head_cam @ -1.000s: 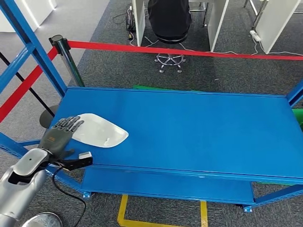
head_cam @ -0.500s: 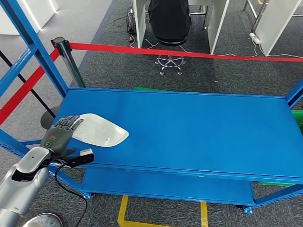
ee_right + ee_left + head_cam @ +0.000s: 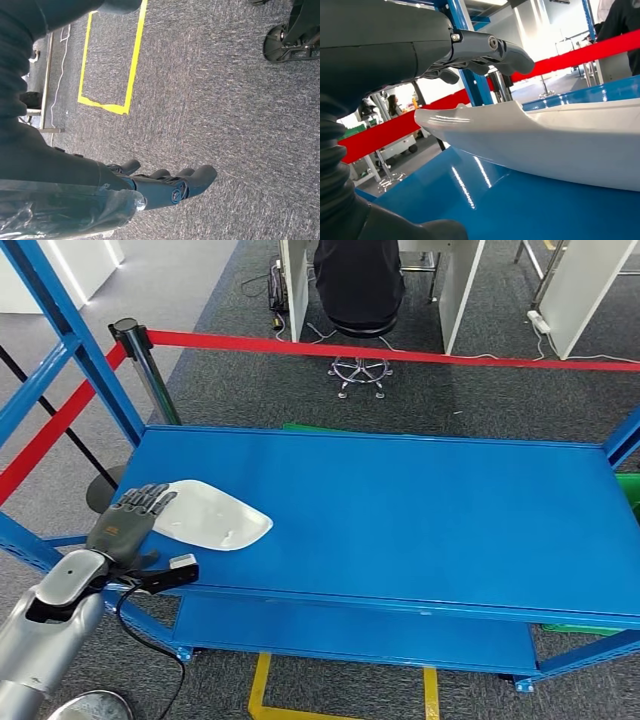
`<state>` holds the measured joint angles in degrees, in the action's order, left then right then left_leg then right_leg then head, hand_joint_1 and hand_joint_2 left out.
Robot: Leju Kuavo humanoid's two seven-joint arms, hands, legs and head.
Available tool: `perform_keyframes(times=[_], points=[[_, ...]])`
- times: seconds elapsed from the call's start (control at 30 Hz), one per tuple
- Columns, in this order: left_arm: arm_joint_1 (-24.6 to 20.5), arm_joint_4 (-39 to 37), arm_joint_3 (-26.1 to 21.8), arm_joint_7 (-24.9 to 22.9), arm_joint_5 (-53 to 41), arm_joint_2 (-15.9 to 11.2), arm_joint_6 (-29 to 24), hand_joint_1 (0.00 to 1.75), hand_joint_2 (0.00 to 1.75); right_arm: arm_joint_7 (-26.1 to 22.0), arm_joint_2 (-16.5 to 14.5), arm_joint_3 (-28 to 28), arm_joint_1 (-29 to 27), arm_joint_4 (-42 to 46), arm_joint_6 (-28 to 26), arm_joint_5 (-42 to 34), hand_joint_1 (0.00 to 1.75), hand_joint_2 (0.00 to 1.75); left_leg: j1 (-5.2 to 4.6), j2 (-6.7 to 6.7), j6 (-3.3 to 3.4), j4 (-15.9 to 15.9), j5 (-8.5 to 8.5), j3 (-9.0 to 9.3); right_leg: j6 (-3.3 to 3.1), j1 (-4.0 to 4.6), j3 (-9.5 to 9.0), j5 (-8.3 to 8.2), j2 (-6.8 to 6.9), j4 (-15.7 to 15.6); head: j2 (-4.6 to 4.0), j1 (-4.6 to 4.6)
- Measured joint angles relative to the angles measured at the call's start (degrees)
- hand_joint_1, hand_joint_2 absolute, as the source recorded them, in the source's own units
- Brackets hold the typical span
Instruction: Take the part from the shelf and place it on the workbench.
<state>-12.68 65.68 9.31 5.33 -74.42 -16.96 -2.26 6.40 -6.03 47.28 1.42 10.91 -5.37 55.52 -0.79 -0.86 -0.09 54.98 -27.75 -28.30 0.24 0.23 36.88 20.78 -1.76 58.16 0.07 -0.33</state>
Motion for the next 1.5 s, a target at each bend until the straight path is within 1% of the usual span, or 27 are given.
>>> perform_keyframes(times=[0.03, 0.17, 0.27, 0.3, 0.4, 0.43, 0.53, 0.67, 1.03, 1.17, 1.27, 1.37, 1.43, 1.5], points=[[0.0, 0.0, 0.0, 0.0, 0.0, 0.0, 0.0, 0.00, 1.75, 0.0, 0.0, 0.0, 0.0, 0.0, 0.0, 0.0, 0.00, 1.75, 0.00, 0.00, 0.00, 0.0, 0.00, 0.00, 0.00, 0.00, 0.00, 0.00, 0.00, 0.0, 0.00, 0.00], [0.1, -0.1, 0.0, 0.0, -0.6, 0.0, -0.3, 1.75, 1.75, 0.1, 0.0, 0.0, 0.0, 0.0, 0.0, 0.0, 0.00, 1.75, -0.01, 0.00, 0.00, 0.0, 0.00, 0.00, 0.00, 0.00, 0.00, 0.00, 0.00, 0.0, 0.00, 0.00], [0.4, -0.9, 0.2, -0.1, -4.2, 0.7, -2.4, 1.75, 1.75, 0.5, 0.1, 0.0, 0.0, 0.0, 0.0, 0.3, 0.00, 1.75, -0.03, -0.01, 0.02, 0.0, 0.01, 0.00, 0.00, 0.00, 0.01, 0.00, 0.00, 0.0, 0.00, 0.00], [0.6, -1.3, 0.3, -0.2, -5.4, 1.2, -3.1, 1.54, 1.75, 0.6, 0.2, 0.0, 0.0, 0.0, 0.0, 0.4, 0.00, 1.75, -0.03, -0.01, 0.03, 0.0, 0.01, -0.01, 0.00, -0.01, 0.02, 0.00, 0.01, 0.0, 0.00, -0.01], [0.7, -2.0, 0.4, -0.5, -6.5, 2.1, -4.1, 0.24, 1.75, 0.6, 0.4, 0.1, 0.0, 0.0, 0.0, 0.7, 0.00, 1.75, -0.04, -0.01, 0.04, 0.0, 0.01, -0.01, 0.01, -0.01, 0.01, 0.00, 0.01, 0.0, 0.00, -0.01], [0.6, -2.1, 0.4, -0.5, -6.6, 2.3, -4.3, 0.00, 1.75, 0.6, 0.5, 0.1, 0.0, 0.0, 0.0, 0.8, 0.00, 1.75, -0.05, -0.01, 0.05, 0.0, 0.01, -0.01, 0.02, -0.01, 0.01, 0.01, 0.01, 0.0, 0.00, 0.00], [0.4, -2.2, 0.4, -0.5, -7.0, 2.9, -5.2, 0.00, 1.75, 0.6, 0.5, 0.4, -0.1, 0.0, -0.1, 0.9, 0.00, 1.75, -0.06, -0.01, 0.09, 0.0, -0.02, -0.01, 0.06, -0.04, 0.01, 0.04, 0.01, 0.0, 0.00, -0.01], [0.1, -2.2, 0.4, -0.4, -7.2, 3.5, -5.4, 1.75, 1.75, 0.6, 0.5, 0.6, 0.0, 0.0, -0.1, 1.1, 0.00, 1.75, -0.09, -0.02, 0.13, 0.0, -0.04, -0.01, 0.10, -0.07, 0.01, 0.06, 0.02, 0.0, 0.00, -0.01], [0.6, -2.8, 0.2, 1.5, -6.8, 4.5, -5.8, 1.75, 1.75, 0.5, 0.5, 1.5, 0.0, 0.0, -0.2, 1.9, 0.00, 1.75, -0.11, -0.02, 0.15, 0.0, -0.06, -0.02, 0.14, -0.07, 0.04, 0.10, 0.00, 0.0, 0.00, -0.01], [0.7, -2.8, 0.2, 1.9, -6.1, 4.7, -5.8, 1.75, 1.75, 0.4, 0.5, 1.8, 0.0, 0.0, -0.2, 2.0, 0.00, 1.75, -0.11, -0.02, 0.18, 0.0, -0.09, -0.02, 0.17, -0.07, 0.04, 0.12, 0.01, 0.0, 0.00, 0.01], [0.7, -2.8, 0.1, 3.1, -4.5, 4.9, -5.7, 1.75, 1.75, 0.3, 0.5, 2.0, 0.0, 0.0, -0.2, 2.3, 0.00, 1.75, -0.12, -0.02, 0.19, 0.0, -0.10, -0.02, 0.17, -0.08, 0.04, 0.12, 0.00, 0.0, 0.00, -0.01], [0.7, -2.7, -1.0, 6.8, 2.8, 5.8, -4.4, 1.75, 1.75, 0.2, 0.5, 2.6, 0.0, 0.0, -0.2, 2.7, 0.00, 1.75, -0.13, -0.02, 0.21, 0.0, -0.11, -0.02, 0.18, -0.09, 0.04, 0.12, 0.01, 0.0, 0.00, -0.01], [1.1, -1.9, -2.6, 11.1, 12.1, 7.2, -2.0, 1.75, 1.75, 0.1, 0.5, 3.1, 0.0, 0.0, -0.3, 2.7, 0.00, 1.75, -0.14, -0.02, 0.22, 0.0, -0.11, -0.02, 0.19, -0.09, 0.04, 0.13, 0.01, 0.0, 0.00, 0.00], [1.9, 0.2, -4.5, 15.5, 23.2, 9.1, 1.9, 1.75, 1.75, -0.1, 0.5, 3.6, -0.1, 0.0, -0.4, 2.7, 0.00, 1.75, -0.14, -0.02, 0.23, 0.0, -0.12, -0.03, 0.21, -0.10, 0.04, 0.14, 0.01, 0.0, 0.00, -0.01]])
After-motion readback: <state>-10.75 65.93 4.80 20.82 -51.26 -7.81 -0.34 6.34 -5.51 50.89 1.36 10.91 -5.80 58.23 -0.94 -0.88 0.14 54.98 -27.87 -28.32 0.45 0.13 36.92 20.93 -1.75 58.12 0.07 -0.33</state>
